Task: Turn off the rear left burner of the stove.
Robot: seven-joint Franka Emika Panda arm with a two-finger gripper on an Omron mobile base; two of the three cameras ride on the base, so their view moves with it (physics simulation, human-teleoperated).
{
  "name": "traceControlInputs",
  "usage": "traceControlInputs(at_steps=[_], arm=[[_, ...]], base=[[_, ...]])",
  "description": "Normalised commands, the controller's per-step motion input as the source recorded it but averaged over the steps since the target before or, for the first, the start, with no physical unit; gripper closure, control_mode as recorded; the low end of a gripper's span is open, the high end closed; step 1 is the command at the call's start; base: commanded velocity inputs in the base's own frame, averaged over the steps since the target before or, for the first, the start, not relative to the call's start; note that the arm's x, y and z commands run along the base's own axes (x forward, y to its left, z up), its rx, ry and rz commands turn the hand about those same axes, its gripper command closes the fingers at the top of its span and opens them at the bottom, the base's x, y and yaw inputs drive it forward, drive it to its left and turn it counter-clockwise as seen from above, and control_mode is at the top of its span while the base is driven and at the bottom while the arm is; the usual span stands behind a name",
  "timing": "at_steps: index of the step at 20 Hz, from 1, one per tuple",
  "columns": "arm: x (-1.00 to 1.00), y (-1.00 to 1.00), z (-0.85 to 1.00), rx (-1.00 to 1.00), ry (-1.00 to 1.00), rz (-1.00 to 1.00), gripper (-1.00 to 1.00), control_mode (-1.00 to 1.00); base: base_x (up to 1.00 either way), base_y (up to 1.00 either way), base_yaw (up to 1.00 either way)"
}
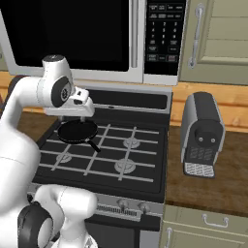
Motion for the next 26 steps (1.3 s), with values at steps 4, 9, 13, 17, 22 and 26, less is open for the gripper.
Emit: traceControlInputs(at_steps=[4,9,13,17,22,26], arm=[[-0.94,1.00,-0.64,-0.17,0.01,0.20,-1.00,-1.00],[-1.00,1.00,-0.73,-0.21,0.00,0.19,-1.00,-1.00],[-1.00,0.99,-0.81,-0.36,-0.07,0.23,-1.00,-1.00],[-0.65,0.94,-0.66,-0.51,-0.17,0.22,-1.00,-1.00],[-0.14,0.69,-0.76,-0.53,-0.04,0.23,-1.00,-1.00],[0.00,0.14,-0.66,-0.41,-0.02,0.15,-1.00,-1.00]], base=[[0.00,0.00,0.00],[0.00,0.00,0.00],[0.00,0.00,0.00],[0.00,0.00,0.00],[0.00,0.00,0.00],[0.00,0.00,0.00]])
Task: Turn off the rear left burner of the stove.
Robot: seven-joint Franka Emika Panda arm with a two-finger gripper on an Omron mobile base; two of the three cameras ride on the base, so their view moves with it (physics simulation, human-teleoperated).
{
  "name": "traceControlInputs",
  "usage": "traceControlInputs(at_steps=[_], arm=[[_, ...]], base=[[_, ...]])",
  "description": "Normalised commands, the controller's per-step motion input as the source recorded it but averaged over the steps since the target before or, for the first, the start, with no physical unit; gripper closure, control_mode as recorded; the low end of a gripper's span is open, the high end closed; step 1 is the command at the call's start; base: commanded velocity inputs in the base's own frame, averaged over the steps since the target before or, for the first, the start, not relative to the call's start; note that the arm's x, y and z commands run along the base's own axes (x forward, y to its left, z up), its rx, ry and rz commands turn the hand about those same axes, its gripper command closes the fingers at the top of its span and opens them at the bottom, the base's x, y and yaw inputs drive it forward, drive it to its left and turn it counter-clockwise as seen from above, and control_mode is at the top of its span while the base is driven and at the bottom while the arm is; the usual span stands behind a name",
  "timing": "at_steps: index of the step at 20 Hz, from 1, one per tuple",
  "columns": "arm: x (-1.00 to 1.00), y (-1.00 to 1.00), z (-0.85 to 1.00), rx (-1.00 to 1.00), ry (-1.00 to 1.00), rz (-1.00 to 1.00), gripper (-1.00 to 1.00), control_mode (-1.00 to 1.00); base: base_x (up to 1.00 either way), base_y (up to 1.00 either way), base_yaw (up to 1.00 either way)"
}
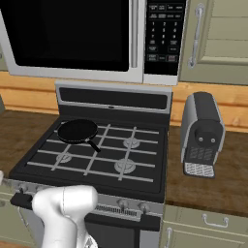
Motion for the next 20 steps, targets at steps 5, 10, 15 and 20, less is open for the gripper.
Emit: traceControlInputs(at_steps=[5,10,15,20], arm=[[0.12,-0.14,-0.29,-0.08,-0.07,0.01,-1.00,-1.00],[0.33,-0.07,-0.24,-0.01,-0.03,0.00,-1.00,-1.00],[0.59,0.00,-0.29,0.00,-0.02,0.00,-1.00,-1.00],[0.28,-0.13,-0.35,0.00,-0.01,0.00,-1.00,-1.00]], base=[[0.00,0.00,0.00],[0.00,0.00,0.00],[0.00,0.00,0.00],[0.00,0.00,0.00]])
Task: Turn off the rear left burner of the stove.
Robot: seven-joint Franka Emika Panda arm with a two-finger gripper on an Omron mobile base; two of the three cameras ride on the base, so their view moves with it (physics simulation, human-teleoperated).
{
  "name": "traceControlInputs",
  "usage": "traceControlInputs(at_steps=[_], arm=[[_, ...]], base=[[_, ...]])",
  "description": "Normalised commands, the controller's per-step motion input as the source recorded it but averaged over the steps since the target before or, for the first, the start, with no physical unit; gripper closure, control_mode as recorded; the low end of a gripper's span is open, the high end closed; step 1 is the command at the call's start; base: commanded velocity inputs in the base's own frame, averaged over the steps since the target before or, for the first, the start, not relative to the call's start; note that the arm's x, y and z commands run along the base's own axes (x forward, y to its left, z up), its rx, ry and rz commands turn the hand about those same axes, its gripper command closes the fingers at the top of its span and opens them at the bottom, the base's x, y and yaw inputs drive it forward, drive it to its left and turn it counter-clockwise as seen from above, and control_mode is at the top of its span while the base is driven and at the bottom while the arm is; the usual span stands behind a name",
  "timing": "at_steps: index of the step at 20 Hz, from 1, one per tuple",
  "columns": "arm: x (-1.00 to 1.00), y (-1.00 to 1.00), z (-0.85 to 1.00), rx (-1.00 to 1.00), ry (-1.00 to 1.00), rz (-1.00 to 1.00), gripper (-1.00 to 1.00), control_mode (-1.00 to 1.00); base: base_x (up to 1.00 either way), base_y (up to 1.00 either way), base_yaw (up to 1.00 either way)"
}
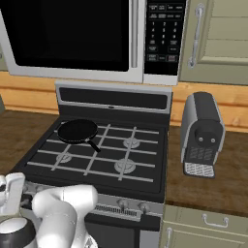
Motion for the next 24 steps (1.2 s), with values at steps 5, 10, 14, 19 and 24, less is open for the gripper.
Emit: traceControlInputs(at_steps=[5,10,14,19,24], arm=[[0.07,-0.23,-0.40,-0.02,-0.01,0.00,-1.00,-1.00],[0.15,-0.02,-0.43,-0.01,-0.01,0.00,-1.00,-1.00],[0.28,0.03,-0.30,-0.02,-0.03,0.00,-1.00,-1.00],[0.35,0.21,-0.19,0.00,-0.05,0.00,-1.00,-1.00],[0.33,0.32,-0.24,0.00,-0.02,0.00,-1.00,-1.00]], base=[[0.00,0.00,0.00],[0.00,0.00,0.00],[0.00,0.00,0.00],[0.00,0.00,0.00],[0.00,0.00,0.00]])
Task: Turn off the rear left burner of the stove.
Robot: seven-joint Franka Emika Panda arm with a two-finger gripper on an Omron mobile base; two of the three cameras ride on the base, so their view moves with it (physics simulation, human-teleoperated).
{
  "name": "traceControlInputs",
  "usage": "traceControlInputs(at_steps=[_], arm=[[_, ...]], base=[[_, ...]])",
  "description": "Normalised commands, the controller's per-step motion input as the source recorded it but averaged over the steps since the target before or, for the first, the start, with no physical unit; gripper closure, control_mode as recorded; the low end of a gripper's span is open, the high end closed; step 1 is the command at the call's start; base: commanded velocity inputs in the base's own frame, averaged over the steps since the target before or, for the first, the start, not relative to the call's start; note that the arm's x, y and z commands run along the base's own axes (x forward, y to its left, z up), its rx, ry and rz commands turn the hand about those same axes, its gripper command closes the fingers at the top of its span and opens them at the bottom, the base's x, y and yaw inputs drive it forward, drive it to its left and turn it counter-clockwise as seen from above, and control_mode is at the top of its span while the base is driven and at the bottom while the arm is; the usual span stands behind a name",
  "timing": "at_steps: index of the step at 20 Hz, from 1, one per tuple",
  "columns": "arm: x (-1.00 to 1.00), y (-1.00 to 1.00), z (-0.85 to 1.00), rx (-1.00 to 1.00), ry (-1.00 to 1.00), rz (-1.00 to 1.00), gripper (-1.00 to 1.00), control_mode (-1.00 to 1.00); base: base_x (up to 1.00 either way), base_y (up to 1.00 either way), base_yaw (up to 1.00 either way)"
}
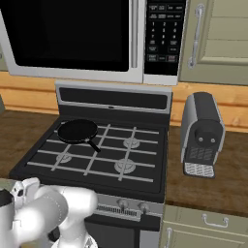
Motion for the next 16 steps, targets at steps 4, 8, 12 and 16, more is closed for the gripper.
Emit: traceControlInputs(at_steps=[4,8,12,16], arm=[[0.19,0.41,-0.35,0.00,-0.01,0.00,-1.00,-1.00],[0.27,0.38,-0.28,0.00,-0.04,0.00,-1.00,-1.00],[0.16,0.17,-0.12,0.04,-0.02,0.01,-1.00,-1.00],[0.24,0.00,-0.04,0.01,0.00,0.00,-1.00,-1.00]], base=[[0.00,0.00,0.00],[0.00,0.00,0.00],[0.00,0.00,0.00],[0.00,0.00,0.00]])
